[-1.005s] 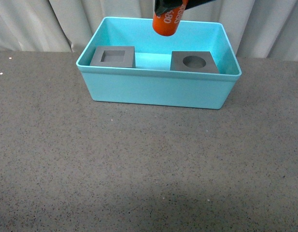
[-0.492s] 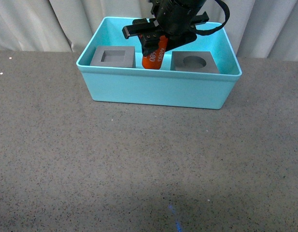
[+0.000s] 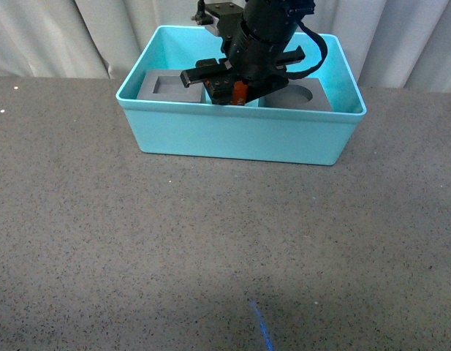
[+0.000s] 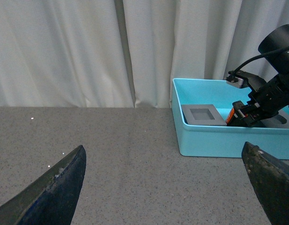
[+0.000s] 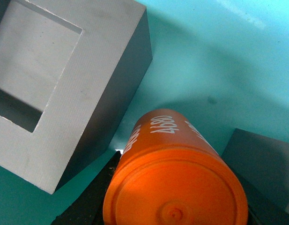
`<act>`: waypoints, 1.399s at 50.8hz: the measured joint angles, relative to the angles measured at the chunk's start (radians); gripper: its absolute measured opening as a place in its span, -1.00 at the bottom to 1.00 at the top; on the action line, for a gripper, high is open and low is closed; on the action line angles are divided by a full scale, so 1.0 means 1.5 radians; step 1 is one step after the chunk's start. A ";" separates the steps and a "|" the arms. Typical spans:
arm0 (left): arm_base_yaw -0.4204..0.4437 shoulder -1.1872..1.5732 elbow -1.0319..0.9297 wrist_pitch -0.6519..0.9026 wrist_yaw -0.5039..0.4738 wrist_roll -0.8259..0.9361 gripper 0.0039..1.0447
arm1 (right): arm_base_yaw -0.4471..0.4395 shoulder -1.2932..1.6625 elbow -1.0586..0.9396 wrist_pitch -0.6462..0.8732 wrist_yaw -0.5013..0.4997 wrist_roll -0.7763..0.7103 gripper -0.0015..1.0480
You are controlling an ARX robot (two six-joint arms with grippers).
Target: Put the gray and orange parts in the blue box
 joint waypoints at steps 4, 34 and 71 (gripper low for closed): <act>0.000 0.000 0.000 0.000 0.000 0.000 0.88 | 0.001 0.001 0.002 -0.002 0.002 0.001 -0.15; 0.000 0.000 0.000 0.000 0.000 0.000 0.88 | -0.006 -0.033 -0.031 0.015 0.000 0.019 0.80; 0.000 0.000 0.000 0.000 0.000 0.000 0.88 | -0.062 -0.570 -0.669 0.469 0.237 0.110 0.81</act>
